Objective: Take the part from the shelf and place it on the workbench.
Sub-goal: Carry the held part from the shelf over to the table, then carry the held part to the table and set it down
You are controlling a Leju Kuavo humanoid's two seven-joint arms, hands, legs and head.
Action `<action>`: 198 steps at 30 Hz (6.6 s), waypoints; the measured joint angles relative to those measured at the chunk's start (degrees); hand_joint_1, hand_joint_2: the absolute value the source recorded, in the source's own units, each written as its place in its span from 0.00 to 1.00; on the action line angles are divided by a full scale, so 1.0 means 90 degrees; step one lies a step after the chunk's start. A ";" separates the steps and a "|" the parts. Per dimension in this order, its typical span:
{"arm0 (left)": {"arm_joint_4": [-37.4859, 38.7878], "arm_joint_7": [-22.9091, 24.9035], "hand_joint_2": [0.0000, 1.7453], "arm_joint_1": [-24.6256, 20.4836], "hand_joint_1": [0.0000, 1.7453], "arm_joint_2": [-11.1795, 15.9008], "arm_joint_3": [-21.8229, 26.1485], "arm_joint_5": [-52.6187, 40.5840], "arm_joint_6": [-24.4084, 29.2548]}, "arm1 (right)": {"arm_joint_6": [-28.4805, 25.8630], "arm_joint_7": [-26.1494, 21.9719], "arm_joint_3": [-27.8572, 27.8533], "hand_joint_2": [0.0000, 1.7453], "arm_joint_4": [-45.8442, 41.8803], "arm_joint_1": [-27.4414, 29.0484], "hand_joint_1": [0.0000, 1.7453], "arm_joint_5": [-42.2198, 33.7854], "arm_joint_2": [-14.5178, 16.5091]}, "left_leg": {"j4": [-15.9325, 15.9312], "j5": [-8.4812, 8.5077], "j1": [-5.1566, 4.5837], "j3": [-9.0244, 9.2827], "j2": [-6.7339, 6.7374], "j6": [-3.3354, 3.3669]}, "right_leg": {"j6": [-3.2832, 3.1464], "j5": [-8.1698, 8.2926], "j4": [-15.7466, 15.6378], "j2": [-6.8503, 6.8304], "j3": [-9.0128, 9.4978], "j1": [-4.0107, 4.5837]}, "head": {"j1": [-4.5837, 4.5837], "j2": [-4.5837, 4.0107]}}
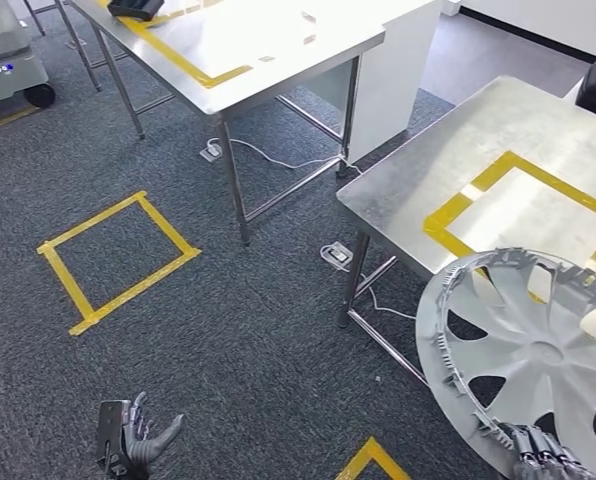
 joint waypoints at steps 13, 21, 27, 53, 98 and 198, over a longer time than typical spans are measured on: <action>0.0000 -0.0002 1.00 -0.0011 0.00 0.0068 0.0005 0.0001 -0.0090 | 0.0024 0.0405 0.0166 1.00 -0.0011 -0.0068 1.00 -0.0003 -0.0058 | -0.0007 0.0748 -0.0023 -0.1046 -0.0353 -0.0008 | -0.0054 -0.0385 -0.0188 0.0658 0.0572 -0.0042 | 0.0005 -0.0001; 0.0000 -0.0002 1.00 0.0010 0.00 0.0077 0.0021 0.0029 -0.0202 | 0.0020 0.0351 0.0187 1.00 -0.0015 -0.0035 1.00 -0.0003 -0.0077 | -0.0151 0.0783 -0.0017 -0.0880 0.0143 0.0203 | 0.0225 -0.1092 0.1272 -0.0024 -0.0306 -0.0093 | 0.0097 -0.0001; 0.0000 -0.0002 1.00 0.0018 0.00 0.0093 0.0025 0.0056 -0.0217 | 0.0021 0.0328 0.0193 1.00 -0.0013 -0.0014 1.00 -0.0003 -0.0079 | -0.0135 0.0544 0.0022 -0.0611 0.0529 0.0022 | 0.0380 -0.0272 0.0087 -0.0450 0.0246 -0.0215 | 0.0134 -0.0002; -0.0010 -0.0002 1.00 0.0061 0.00 0.0113 0.0036 0.0138 -0.0312 | 0.0031 0.0242 0.0192 1.00 -0.0018 -0.0033 1.00 -0.0001 -0.0082 | -0.0107 0.0756 -0.0018 -0.0899 0.0250 0.0204 | 0.0331 -0.1043 0.1613 -0.0065 -0.0594 -0.0194 | 0.0070 -0.0001; -0.0005 -0.0002 1.00 -0.0023 0.00 0.0140 0.0058 0.0144 -0.0203 | 0.1389 0.5961 0.3317 1.00 0.0144 -0.0896 1.00 0.0005 -0.3676 | 0.1632 -0.0179 0.0005 -0.1570 0.0085 -0.0163 | 0.0090 -0.0334 -0.0203 -0.0001 0.0406 -0.0324 | -0.0207 -0.0001; -0.0002 0.0457 1.00 -0.0303 0.00 -0.0028 -0.0333 -0.0411 -0.0375 | 0.3116 0.2356 0.3915 1.00 0.4847 -0.5048 1.00 -0.1395 -0.4091 | -0.0127 0.1280 -0.0150 -0.1254 0.0061 0.0210 | 0.0229 -0.0762 -0.0545 0.0079 0.1270 -0.0108 | -0.0204 -0.0001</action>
